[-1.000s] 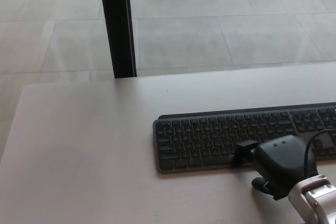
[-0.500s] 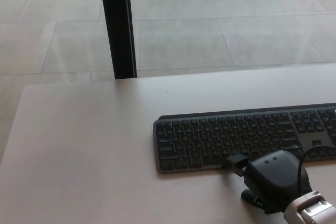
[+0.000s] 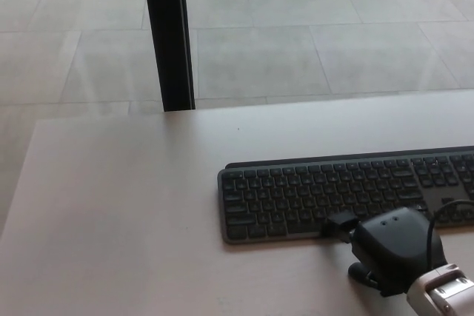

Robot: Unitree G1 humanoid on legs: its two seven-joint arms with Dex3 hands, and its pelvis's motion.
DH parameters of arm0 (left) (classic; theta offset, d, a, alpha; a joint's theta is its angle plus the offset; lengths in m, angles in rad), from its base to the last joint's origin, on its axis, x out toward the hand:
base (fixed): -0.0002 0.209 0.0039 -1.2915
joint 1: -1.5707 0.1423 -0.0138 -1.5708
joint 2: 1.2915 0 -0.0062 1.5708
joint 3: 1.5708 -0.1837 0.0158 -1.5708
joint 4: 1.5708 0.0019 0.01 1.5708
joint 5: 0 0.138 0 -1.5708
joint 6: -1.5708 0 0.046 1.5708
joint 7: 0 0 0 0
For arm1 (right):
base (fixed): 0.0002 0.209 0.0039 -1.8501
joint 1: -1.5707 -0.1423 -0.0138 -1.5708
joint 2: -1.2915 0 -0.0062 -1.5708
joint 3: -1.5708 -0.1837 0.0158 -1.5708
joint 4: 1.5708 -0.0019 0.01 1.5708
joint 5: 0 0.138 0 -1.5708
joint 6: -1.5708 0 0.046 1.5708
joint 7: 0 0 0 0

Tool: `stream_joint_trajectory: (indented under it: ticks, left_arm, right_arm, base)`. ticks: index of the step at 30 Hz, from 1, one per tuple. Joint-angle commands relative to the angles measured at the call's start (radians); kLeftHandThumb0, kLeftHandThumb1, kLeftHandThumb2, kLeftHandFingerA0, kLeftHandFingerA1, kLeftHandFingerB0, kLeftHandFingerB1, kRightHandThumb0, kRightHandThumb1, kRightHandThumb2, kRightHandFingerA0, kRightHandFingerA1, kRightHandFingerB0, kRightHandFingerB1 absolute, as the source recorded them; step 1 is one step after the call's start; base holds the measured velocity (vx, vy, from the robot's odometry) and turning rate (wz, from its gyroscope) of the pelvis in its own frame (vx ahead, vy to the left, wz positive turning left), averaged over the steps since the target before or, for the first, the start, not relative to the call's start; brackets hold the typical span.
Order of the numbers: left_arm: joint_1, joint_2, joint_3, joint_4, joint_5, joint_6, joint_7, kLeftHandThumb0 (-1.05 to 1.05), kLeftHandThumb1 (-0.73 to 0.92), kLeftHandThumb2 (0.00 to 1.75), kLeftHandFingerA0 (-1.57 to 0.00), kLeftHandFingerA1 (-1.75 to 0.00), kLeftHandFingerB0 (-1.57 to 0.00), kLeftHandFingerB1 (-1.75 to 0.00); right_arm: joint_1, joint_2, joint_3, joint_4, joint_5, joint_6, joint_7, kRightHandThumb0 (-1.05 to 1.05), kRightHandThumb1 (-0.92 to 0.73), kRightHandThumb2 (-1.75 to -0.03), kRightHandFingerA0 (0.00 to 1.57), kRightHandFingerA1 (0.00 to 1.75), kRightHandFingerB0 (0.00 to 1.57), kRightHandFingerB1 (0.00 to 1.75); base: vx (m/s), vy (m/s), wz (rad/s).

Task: The robot uses its right fingers to click on the space key of the black keyboard placed on the center of the white desk.

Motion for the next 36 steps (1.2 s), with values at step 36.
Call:
stream_joint_trajectory:
  ticks: [36]
  left_arm:
    - [0.043, 0.014, 0.004, 0.004, -0.014, -0.026, 0.002, -0.58, 0.73, 0.62, -0.76, -0.68, -0.61, -0.54]
  right_arm:
    - [-0.148, -0.151, -0.779, -0.321, 0.498, 0.078, 0.379, -0.27, -0.57, -0.59, 0.91, 1.37, 0.65, 0.42]
  base:
    - [0.00, 0.000, 0.00]
